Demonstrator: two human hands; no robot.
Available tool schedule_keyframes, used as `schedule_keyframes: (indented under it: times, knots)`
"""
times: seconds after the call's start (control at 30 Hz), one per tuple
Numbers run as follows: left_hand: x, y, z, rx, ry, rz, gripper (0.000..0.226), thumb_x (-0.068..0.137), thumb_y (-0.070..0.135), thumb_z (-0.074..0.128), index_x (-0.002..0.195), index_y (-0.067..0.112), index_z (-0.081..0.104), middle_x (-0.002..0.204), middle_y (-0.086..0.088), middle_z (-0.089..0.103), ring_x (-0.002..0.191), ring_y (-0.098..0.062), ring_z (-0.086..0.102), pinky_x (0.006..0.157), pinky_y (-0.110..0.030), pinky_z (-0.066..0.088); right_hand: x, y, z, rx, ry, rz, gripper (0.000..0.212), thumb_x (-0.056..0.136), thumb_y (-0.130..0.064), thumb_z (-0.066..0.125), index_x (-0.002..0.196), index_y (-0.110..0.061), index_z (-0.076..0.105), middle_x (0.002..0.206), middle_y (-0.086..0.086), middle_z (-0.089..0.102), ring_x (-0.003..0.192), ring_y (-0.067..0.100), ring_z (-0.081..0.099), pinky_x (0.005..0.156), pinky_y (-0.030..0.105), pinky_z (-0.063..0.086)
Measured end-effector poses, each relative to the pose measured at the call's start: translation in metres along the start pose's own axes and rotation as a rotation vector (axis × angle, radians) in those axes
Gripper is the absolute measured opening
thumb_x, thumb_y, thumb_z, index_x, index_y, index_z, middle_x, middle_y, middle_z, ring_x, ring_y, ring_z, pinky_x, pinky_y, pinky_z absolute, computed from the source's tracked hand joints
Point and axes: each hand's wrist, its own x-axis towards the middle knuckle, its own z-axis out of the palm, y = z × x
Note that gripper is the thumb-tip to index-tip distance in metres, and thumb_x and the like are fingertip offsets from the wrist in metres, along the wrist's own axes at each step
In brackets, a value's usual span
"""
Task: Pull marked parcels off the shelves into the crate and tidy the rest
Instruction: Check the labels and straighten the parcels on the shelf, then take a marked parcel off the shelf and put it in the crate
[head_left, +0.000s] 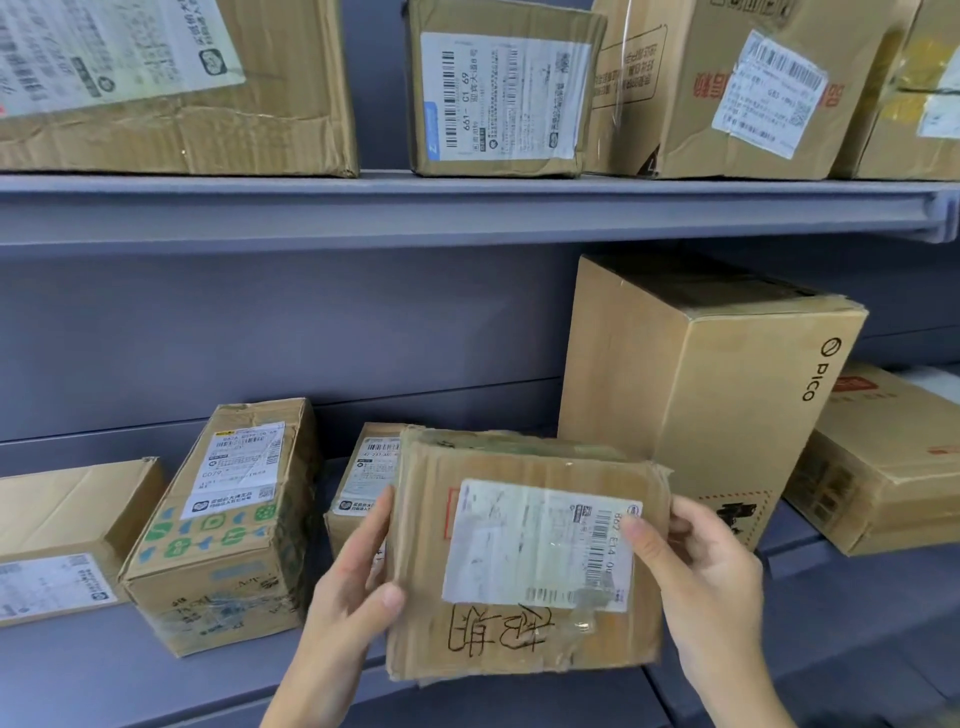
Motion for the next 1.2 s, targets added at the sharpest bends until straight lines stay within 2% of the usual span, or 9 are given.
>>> schedule_keyframes:
  times: [0.1, 0.23, 0.4, 0.5, 0.6, 0.7, 0.9, 1.0, 1.2]
  knots:
    - [0.001, 0.001, 0.001, 0.016, 0.018, -0.017, 0.116, 0.035, 0.066, 0.082, 0.138, 0.030, 0.041, 0.132, 0.008, 0.057, 0.121, -0.016, 0.055, 0.098, -0.046, 0.044, 0.002, -0.005, 0.004, 0.029, -0.040, 0.028, 0.019, 0.068, -0.024, 0.076, 0.083, -0.029, 0.067, 0.079, -0.014, 0.073, 0.071, 0.001, 0.067, 0.059, 0.013, 0.052]
    - [0.006, -0.002, 0.003, -0.094, 0.165, -0.042, 0.113, 0.031, 0.065, 0.083, 0.131, 0.021, 0.052, 0.116, -0.005, 0.067, 0.104, -0.024, 0.065, 0.075, -0.035, 0.055, 0.003, -0.004, 0.004, 0.164, -0.159, 0.118, 0.081, 0.033, -0.070, 0.079, 0.102, -0.031, 0.064, 0.102, -0.014, 0.071, 0.096, -0.001, 0.065, 0.075, 0.013, 0.052]
    - [0.008, -0.007, 0.006, -0.255, 0.253, -0.074, 0.110, 0.030, 0.059, 0.085, 0.124, 0.011, 0.057, 0.107, -0.015, 0.069, 0.087, -0.024, 0.068, 0.059, -0.027, 0.055, 0.001, -0.003, 0.009, 0.167, -0.358, 0.184, 0.087, 0.040, -0.066, 0.080, 0.118, -0.039, 0.054, 0.123, -0.021, 0.060, 0.117, 0.000, 0.054, 0.096, 0.024, 0.045]
    - [0.009, -0.007, 0.006, -0.277, 0.248, -0.096, 0.111, 0.030, 0.061, 0.084, 0.125, 0.011, 0.055, 0.109, -0.018, 0.067, 0.089, -0.028, 0.066, 0.061, -0.031, 0.055, -0.001, 0.003, 0.008, 0.160, -0.401, 0.297, 0.093, 0.031, -0.069, 0.081, 0.116, -0.043, 0.052, 0.119, -0.017, 0.064, 0.113, 0.003, 0.057, 0.093, 0.021, 0.048]
    - [0.012, -0.008, 0.007, -0.270, 0.308, -0.107, 0.117, 0.028, 0.061, 0.084, 0.129, 0.014, 0.051, 0.119, -0.019, 0.062, 0.101, -0.034, 0.062, 0.072, -0.039, 0.052, -0.002, 0.015, 0.008, 0.236, -0.364, 0.475, 0.109, 0.019, -0.064, 0.085, 0.120, -0.037, 0.053, 0.119, -0.006, 0.065, 0.113, 0.014, 0.058, 0.102, 0.036, 0.041]
    - [0.012, -0.010, 0.009, -0.283, 0.334, -0.097, 0.120, 0.026, 0.060, 0.085, 0.131, 0.015, 0.049, 0.126, -0.018, 0.058, 0.114, -0.038, 0.056, 0.080, -0.044, 0.049, -0.007, 0.024, 0.009, 0.374, -0.336, 0.565, 0.118, 0.019, -0.051, 0.091, 0.126, -0.024, 0.052, 0.119, 0.005, 0.066, 0.107, 0.024, 0.063, 0.088, 0.037, 0.053]
    - [0.014, -0.009, -0.007, -0.237, 0.205, -0.133, 0.120, 0.026, 0.064, 0.083, 0.134, 0.027, 0.046, 0.129, -0.009, 0.058, 0.117, -0.031, 0.056, 0.102, -0.058, 0.038, -0.011, 0.016, 0.001, 0.319, -0.326, 0.583, 0.113, 0.004, -0.043, 0.091, 0.107, -0.011, 0.061, 0.096, 0.010, 0.073, 0.084, 0.023, 0.070, 0.068, 0.035, 0.057]
    - [0.015, -0.006, -0.021, -0.174, 0.119, -0.176, 0.115, 0.022, 0.066, 0.082, 0.127, 0.032, 0.051, 0.121, -0.004, 0.064, 0.110, -0.025, 0.061, 0.096, -0.048, 0.045, -0.007, -0.005, -0.010, 0.220, -0.391, 0.557, 0.100, -0.004, -0.042, 0.088, 0.092, -0.020, 0.069, 0.085, 0.001, 0.075, 0.078, 0.016, 0.070, 0.072, 0.033, 0.044]
    - [0.000, 0.006, -0.032, 0.002, -0.542, -0.427, 0.084, 0.054, 0.042, 0.081, 0.130, 0.034, 0.047, 0.134, 0.015, 0.054, 0.126, -0.001, 0.047, 0.107, -0.032, 0.032, 0.001, -0.027, -0.020, 0.062, -0.416, 0.520, 0.105, 0.000, -0.048, 0.088, 0.098, -0.019, 0.066, 0.093, 0.000, 0.074, 0.091, 0.020, 0.065, 0.074, 0.034, 0.044]
